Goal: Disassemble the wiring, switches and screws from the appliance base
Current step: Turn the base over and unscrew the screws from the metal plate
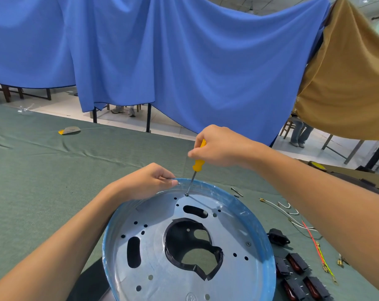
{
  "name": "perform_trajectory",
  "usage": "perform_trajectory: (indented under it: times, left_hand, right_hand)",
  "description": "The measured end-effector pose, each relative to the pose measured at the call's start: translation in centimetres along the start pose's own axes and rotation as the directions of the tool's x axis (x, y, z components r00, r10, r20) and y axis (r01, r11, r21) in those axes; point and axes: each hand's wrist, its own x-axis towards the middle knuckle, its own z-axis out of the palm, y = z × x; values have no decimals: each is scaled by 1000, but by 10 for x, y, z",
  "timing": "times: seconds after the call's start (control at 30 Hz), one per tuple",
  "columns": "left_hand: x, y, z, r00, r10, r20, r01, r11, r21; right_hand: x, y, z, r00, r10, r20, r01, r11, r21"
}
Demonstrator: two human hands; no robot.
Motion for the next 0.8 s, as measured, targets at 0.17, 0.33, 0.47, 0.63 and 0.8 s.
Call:
perform_trajectory:
  times: [0.17,0.33,0.47,0.63,0.8]
  left_hand:
    - [0,-2,0,1000,-5,10,5,1000,0]
    - [-1,-1,0,1000,13,-8,-13,1000,15]
    - [0,-2,0,1000,7,-7,-7,1000,25]
    - [0,-4,0,1000,-1,-9,1,999,35]
    - [0,-4,0,1000,1,-9,-1,1000,26]
  right_hand:
    - [-1,1,-1,999,29,22,-29,1000,3]
    - [0,4,3,999,17,-29,-18,1000,-22]
    - [-2,4,-8,997,14,-70,-3,988,152]
    - [2,10,-28,978,52,-200,53,872,487]
    - [-4,11,-20,995,-102,-8,100,957,272]
